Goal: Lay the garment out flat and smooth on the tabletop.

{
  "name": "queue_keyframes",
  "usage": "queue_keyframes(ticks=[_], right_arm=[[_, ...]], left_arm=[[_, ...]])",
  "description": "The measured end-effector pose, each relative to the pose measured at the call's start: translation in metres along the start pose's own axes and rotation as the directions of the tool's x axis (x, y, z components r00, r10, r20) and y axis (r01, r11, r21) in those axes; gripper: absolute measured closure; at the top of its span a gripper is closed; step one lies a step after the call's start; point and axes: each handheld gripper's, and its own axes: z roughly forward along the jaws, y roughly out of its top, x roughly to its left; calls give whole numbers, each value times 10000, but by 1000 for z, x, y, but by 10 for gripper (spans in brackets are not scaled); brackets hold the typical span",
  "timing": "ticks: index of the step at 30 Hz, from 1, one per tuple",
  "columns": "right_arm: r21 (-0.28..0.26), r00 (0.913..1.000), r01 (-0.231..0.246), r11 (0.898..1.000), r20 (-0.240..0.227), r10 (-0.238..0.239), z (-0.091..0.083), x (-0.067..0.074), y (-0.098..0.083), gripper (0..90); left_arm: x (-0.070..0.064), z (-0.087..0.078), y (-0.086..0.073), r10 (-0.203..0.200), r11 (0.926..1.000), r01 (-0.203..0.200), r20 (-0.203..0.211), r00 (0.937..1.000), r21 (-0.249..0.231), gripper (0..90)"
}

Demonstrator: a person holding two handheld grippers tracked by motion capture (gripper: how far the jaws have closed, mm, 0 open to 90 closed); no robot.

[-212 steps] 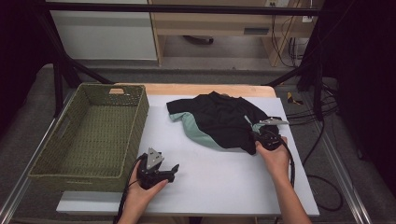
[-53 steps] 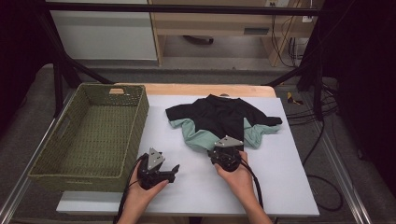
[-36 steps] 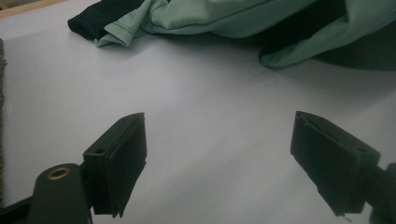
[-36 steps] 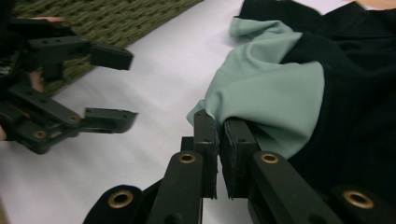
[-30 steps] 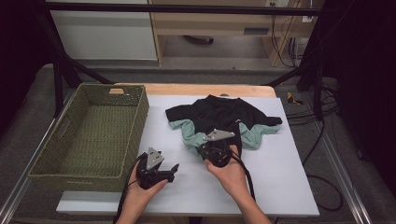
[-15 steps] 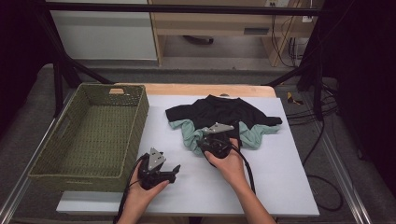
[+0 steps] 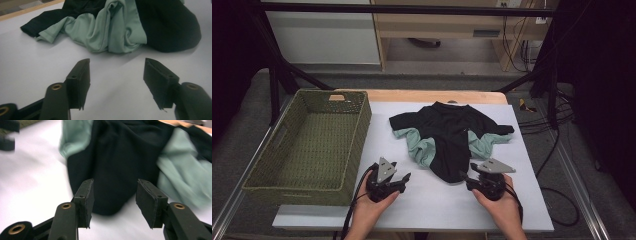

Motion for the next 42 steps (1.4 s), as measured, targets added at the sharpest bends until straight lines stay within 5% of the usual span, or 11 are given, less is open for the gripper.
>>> queue_keyframes(ticks=[3,9,20,25,30,42], right_arm=[[-198,9991,-331,9993,254,336,-7,-7,-16,489],[-541,9957,-835,9950,369,855,-12,-17,-19,488],[-386,9958,-753,9964,485,771,-10,-17,-21,479],[-316,9964,-698,9971,460,713,-9,-15,-22,478],[-320,9965,-698,9970,430,711,-9,-14,-22,479],[-291,9965,-681,9973,465,694,-10,-12,-22,480]], left_arm=[[-8,15,4,392,9989,-385,-257,9989,248,463],[-11,39,13,298,9981,-284,-253,9992,538,484],[-15,62,19,264,9953,-221,-443,9987,939,548],[-14,68,17,157,9950,-126,-300,9994,988,679],[-14,65,18,136,9966,-116,-245,9996,812,847],[-14,32,13,-209,9983,185,430,9989,554,870]])
